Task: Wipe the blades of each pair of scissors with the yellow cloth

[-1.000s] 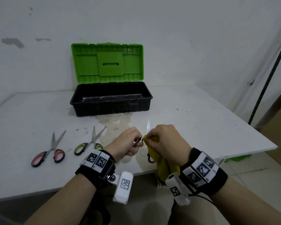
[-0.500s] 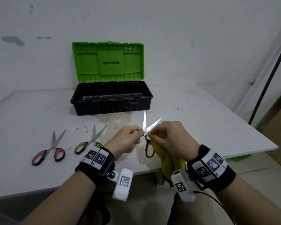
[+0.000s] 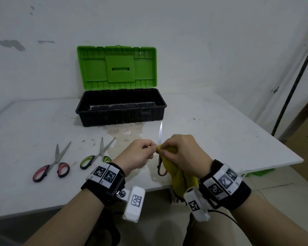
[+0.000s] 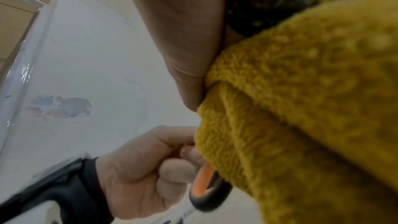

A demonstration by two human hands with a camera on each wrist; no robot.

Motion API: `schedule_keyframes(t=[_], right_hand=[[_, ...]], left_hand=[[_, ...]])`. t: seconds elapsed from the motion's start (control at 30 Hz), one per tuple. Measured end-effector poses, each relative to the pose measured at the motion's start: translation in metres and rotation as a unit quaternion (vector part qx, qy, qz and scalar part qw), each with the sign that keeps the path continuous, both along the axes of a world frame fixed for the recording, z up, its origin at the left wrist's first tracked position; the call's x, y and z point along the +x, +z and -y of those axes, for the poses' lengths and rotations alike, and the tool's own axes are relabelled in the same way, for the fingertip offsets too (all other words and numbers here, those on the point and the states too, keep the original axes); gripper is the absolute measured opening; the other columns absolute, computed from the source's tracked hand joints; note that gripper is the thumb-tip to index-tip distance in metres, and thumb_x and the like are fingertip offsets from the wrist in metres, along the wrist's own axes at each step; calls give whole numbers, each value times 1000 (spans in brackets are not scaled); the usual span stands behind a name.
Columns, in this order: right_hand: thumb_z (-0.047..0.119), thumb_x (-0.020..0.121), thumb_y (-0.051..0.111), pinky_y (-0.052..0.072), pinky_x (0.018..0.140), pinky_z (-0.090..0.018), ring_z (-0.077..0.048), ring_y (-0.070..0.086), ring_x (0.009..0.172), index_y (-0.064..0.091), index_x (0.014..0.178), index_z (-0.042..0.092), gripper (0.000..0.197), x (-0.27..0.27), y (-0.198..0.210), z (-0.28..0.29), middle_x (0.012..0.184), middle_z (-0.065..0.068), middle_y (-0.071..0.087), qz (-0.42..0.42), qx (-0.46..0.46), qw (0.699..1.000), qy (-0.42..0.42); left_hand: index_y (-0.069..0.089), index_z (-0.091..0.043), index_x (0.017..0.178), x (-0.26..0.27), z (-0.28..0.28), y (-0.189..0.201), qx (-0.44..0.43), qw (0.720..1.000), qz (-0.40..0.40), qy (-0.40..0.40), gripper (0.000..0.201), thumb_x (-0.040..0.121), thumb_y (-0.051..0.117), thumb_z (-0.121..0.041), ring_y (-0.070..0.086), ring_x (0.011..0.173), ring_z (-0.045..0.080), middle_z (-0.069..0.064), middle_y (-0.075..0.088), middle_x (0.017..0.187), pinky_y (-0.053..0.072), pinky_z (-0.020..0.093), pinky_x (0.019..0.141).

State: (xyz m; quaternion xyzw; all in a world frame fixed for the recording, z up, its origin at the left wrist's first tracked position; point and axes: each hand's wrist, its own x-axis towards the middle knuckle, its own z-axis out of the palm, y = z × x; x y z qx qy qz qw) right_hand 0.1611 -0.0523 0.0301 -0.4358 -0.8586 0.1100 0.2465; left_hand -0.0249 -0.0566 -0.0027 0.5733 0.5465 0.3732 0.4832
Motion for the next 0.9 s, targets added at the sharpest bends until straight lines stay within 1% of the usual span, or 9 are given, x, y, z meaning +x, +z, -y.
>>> schedule_keyframes(t=[0.07, 0.17, 0.3, 0.33, 0.4, 0.5, 0.6, 0.77, 0.9], right_hand=[[35, 89, 63, 40, 68, -14, -9, 57, 78, 74, 94, 25, 16, -1, -6, -1, 86, 6, 66, 0, 3, 1000, -21], [30, 91, 60, 42, 72, -19, -10, 56, 81, 74, 97, 21, 17, 8, -8, -7, 90, 5, 67, 9, -12, 996, -89], [28, 86, 67, 36, 67, -7, -4, 54, 78, 74, 88, 22, 9, 30, 5, -21, 81, 13, 64, -61, -23, 989, -136], [27, 85, 69, 37, 67, -9, -4, 54, 77, 74, 85, 22, 8, 34, 9, -27, 78, 14, 63, -78, -17, 986, -149], [25, 84, 69, 39, 73, -17, -8, 55, 81, 73, 85, 19, 8, 43, 14, -44, 80, 9, 65, -93, -20, 980, -176], [25, 85, 66, 41, 73, -21, -15, 60, 89, 72, 87, 16, 11, 50, 11, -77, 90, 1, 70, -64, -48, 975, -206], [27, 86, 65, 44, 73, -23, -15, 60, 90, 71, 91, 18, 12, 50, 3, -101, 100, -2, 69, -27, -89, 973, -213], [30, 88, 65, 48, 79, -26, -15, 57, 92, 69, 101, 20, 16, 43, -3, -111, 107, 1, 65, -25, -121, 972, -199], [34, 89, 62, 46, 92, -30, -17, 57, 107, 66, 111, 21, 26, 38, -3, -102, 113, 2, 64, 4, -108, 980, -164]], left_hand=[[69, -8, 88, 1, 0, 1, 1, 1000, 6, -3, 22, 100, 56, -21, 30, 41, 7, -4, 47, 59, 24, 20, 40], [68, -8, 87, -4, 0, 2, 2, 1000, 24, 8, 23, 101, 54, -20, 28, 40, 9, -6, 45, 54, 22, 20, 40], [67, -3, 94, -11, -7, 7, 22, 998, 46, 45, 24, 102, 51, -19, 27, 41, 10, -11, 46, 50, 21, 21, 40], [67, -4, 94, -11, -10, 8, 27, 997, 51, 53, 24, 103, 51, -19, 27, 41, 9, -12, 46, 50, 21, 21, 40], [66, -5, 93, -9, -15, 10, 29, 996, 59, 64, 23, 103, 51, -19, 27, 40, 9, -11, 46, 50, 22, 20, 39], [65, -7, 90, -2, -18, 13, 28, 994, 70, 73, 23, 103, 50, -19, 25, 42, 10, -4, 43, 57, 20, 19, 39], [66, -8, 90, 6, -21, 13, 26, 994, 77, 73, 23, 102, 50, -19, 24, 44, 11, -3, 43, 60, 19, 20, 40], [64, -8, 89, 11, -24, 6, 21, 992, 95, 81, 23, 102, 51, -21, 26, 43, 10, -4, 43, 57, 19, 21, 40], [63, -6, 93, 8, -25, 6, 31, 988, 113, 98, 22, 103, 50, -21, 26, 43, 10, -5, 41, 56, 17, 20, 40]])
